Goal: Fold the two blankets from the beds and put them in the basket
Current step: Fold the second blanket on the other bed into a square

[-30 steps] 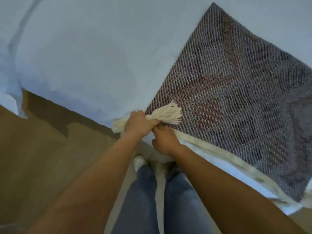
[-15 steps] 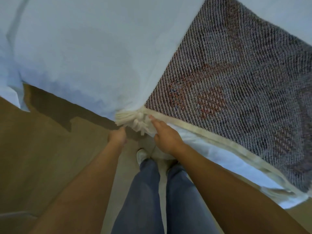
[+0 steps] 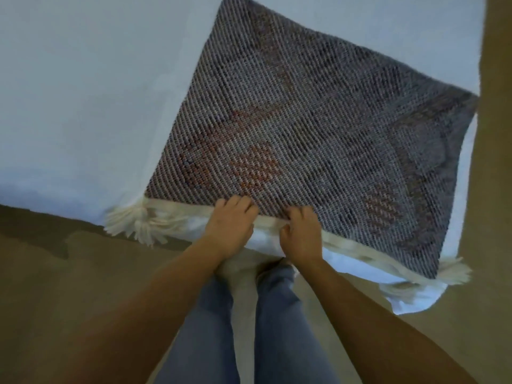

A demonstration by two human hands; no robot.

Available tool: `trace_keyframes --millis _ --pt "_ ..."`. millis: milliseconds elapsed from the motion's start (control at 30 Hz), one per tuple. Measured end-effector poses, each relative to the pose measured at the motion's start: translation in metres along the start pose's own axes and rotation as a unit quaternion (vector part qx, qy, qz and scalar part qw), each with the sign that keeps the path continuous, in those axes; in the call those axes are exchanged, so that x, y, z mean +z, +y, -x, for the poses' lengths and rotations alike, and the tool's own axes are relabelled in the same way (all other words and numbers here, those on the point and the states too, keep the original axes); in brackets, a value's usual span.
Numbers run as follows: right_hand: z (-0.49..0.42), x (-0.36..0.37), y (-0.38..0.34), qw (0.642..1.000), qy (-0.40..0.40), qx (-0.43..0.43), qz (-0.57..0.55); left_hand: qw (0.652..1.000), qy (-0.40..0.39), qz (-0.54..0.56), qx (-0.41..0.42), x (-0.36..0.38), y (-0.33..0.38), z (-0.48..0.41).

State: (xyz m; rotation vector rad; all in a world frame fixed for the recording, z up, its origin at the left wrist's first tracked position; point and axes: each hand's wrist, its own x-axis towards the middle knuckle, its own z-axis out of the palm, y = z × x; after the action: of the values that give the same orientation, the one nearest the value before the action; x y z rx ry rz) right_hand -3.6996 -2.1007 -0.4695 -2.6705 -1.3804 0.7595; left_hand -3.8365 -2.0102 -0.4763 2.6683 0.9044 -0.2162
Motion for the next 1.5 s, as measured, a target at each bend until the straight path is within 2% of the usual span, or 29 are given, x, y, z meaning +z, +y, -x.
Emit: trace_keyframes --millis 100,200,300,333,467,500,567,733,800,900,967,1033,1133,1200,1267,1333,1433,1500 --pt "0.005 -0.01 0.059 0.996 -0.045 0.001 0.081 0.997 -0.061 -0.044 -0.004 0.011 0.04 -0.027" --pt "0.001 -0.013 0.08 0.986 -0.059 -0.058 0.141 0.986 -0.137 -0.096 -0.004 0.016 0.065 -0.044" --pt "-0.016 -0.016 0.085 0.979 -0.063 -0.122 0.151 0.977 -0.182 -0.107 -0.038 0.02 0.068 -0.055" --pt "-0.021 -0.014 0.086 0.975 -0.085 -0.13 0.157 0.975 -0.188 -0.111 -0.034 0.02 0.068 -0.055" --pt "-0.016 -0.008 0.087 0.962 -0.123 -0.162 0.182 0.983 -0.13 -0.128 0.027 0.013 0.072 -0.037" --pt "-0.012 -0.005 0.089 0.96 -0.125 -0.175 0.177 0.985 -0.114 -0.125 0.021 0.016 0.073 -0.032" --pt "-0.008 0.001 0.095 0.963 -0.106 -0.184 0.167 0.982 -0.143 -0.126 -0.014 0.02 0.073 -0.028" --pt "-0.016 -0.007 0.103 0.978 -0.078 -0.113 0.158 0.972 -0.179 -0.125 -0.088 0.023 0.09 -0.043" --pt "-0.024 -0.009 0.105 0.972 -0.129 -0.116 0.161 0.979 -0.148 -0.121 -0.072 0.015 0.101 -0.05" --pt "-0.029 -0.004 0.111 0.944 -0.23 -0.187 0.141 0.98 -0.126 -0.154 -0.021 0.015 0.111 -0.056" --pt "-0.027 -0.004 0.111 0.92 -0.308 -0.2 0.14 0.975 -0.178 -0.129 -0.029 0.023 0.117 -0.061" --pt "-0.025 -0.005 0.112 0.908 -0.357 -0.185 0.115 0.964 -0.23 -0.112 -0.073 0.033 0.122 -0.064" --pt "-0.03 -0.012 0.123 0.934 -0.314 -0.167 0.038 0.967 -0.213 -0.091 -0.103 0.033 0.134 -0.075" --pt "-0.028 -0.017 0.141 0.962 -0.221 -0.158 -0.031 0.976 -0.197 -0.076 -0.06 0.031 0.142 -0.084" --pt "-0.021 -0.025 0.167 0.978 -0.119 -0.164 -0.05 0.979 -0.195 -0.06 0.011 0.029 0.153 -0.092" --pt "-0.01 -0.032 0.197 0.986 -0.05 -0.162 -0.003 0.976 -0.203 -0.059 0.056 0.031 0.166 -0.097" --pt "0.003 -0.035 0.227 0.984 -0.039 -0.124 0.12 0.969 -0.22 -0.065 0.087 0.038 0.191 -0.106" --pt "0.001 -0.035 0.235 0.982 -0.032 -0.098 0.156 0.964 -0.231 -0.082 0.106 0.047 0.212 -0.113"
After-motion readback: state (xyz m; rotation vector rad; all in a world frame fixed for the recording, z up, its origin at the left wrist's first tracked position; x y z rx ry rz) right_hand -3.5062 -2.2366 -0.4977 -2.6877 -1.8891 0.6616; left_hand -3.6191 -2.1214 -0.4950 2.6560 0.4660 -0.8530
